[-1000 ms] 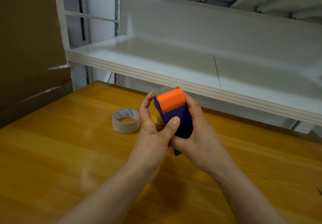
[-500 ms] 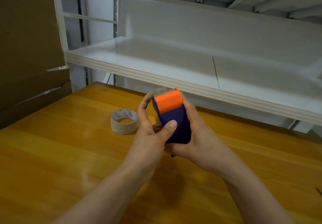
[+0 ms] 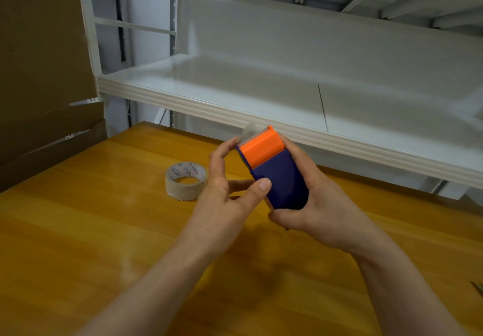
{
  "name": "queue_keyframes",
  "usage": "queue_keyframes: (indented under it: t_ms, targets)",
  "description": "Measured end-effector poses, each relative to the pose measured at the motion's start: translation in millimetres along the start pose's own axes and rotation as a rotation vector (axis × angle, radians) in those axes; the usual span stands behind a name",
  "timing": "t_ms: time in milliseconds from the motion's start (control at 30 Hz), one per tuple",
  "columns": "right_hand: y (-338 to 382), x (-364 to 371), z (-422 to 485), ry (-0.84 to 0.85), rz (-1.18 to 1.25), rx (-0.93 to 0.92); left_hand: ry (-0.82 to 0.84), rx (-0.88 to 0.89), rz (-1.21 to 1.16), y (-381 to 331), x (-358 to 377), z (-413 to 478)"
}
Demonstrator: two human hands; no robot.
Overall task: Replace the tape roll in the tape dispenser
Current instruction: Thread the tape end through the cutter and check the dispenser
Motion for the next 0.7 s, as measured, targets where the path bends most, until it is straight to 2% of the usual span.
queue_keyframes:
  t_ms: [100, 300, 400, 500, 700]
  targets:
    - [-1.8, -1.5, -1.1, 0.022, 0.007, 0.023, -0.063, 0.012, 0.067, -1.6, -8.3, -0.8]
    - [-2.7, 0.6, -2.5, 0.099, 0.021, 0.059, -0.366, 0.174, 0.22, -15.3, -32.8, -9.7]
    - [-1.5, -0.4, -4.1, 0.116, -0.017, 0.07, -0.454, 0.204, 0.243, -21.3, -38.4, -15.1]
    - [-1.2, -2.3, -6.2, 0.135, -0.039, 0.081, -0.455, 0.199, 0.15, -20.1, -43.3, -14.2]
    - [-1.3, -6.9, -7.5, 0.137, -0.085, 0.074, -0.326, 0.127, 0.055, -17.3, -39.7, -7.4]
Point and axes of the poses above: each hand's wrist, its own z-axis towards the middle knuckle, its own x-axis out of the palm, y = z × x, the point moved 6 cm from there along z, towards the middle knuckle, and after that the axes turned 10 degrees about y, right-handed, at the moved point
